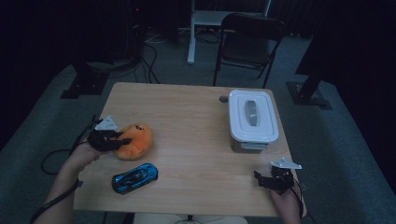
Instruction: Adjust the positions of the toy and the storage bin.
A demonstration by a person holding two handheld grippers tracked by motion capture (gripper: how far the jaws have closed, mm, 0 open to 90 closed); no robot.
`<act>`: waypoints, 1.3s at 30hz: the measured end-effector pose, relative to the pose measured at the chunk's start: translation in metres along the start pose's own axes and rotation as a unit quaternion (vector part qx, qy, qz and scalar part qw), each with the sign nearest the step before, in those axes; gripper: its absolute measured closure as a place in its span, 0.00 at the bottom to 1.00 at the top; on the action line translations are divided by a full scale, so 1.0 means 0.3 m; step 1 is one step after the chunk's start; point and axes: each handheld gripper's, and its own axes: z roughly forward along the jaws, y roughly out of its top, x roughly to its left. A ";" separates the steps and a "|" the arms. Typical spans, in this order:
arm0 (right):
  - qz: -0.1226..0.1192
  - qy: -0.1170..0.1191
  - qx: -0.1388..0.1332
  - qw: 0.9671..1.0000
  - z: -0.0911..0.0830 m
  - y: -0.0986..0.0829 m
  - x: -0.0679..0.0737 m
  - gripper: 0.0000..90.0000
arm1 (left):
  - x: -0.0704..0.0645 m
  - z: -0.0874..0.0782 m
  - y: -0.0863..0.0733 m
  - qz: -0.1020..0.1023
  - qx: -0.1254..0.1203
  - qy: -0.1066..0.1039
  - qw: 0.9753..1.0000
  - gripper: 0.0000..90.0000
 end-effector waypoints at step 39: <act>0.039 -0.005 0.000 0.999 -0.015 -0.009 -0.041 0.13 | -0.114 0.085 0.242 -0.075 -0.027 -0.012 0.997 0.01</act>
